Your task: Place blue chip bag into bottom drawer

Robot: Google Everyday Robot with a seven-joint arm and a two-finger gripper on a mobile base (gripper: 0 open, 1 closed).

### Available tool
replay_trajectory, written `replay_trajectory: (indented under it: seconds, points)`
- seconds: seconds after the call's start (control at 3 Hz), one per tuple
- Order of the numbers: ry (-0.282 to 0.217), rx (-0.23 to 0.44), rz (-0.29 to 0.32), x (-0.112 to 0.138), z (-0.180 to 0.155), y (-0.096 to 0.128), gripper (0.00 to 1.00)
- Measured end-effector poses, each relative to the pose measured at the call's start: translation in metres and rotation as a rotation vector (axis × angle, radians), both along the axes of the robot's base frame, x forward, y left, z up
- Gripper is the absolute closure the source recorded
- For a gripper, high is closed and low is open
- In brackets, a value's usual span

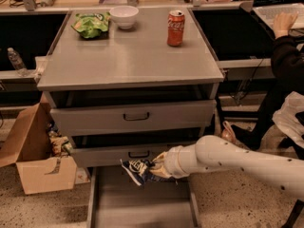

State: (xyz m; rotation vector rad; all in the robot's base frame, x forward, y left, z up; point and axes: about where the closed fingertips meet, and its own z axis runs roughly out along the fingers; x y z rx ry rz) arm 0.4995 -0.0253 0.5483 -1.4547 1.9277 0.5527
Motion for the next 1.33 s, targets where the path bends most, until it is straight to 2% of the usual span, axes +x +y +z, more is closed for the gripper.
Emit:
replay_trajectory:
  seconds: [0.33, 0.67, 1.0, 1.33]
  points:
    - [0.102, 0.035, -0.061, -0.013, -0.091, 0.000, 1.00]
    - [0.102, 0.035, -0.061, -0.013, -0.091, 0.000, 1.00]
    - [0.131, 0.052, -0.082, -0.011, -0.128, 0.002, 1.00]
    - [0.155, 0.096, -0.119, -0.002, -0.187, 0.002, 1.00]
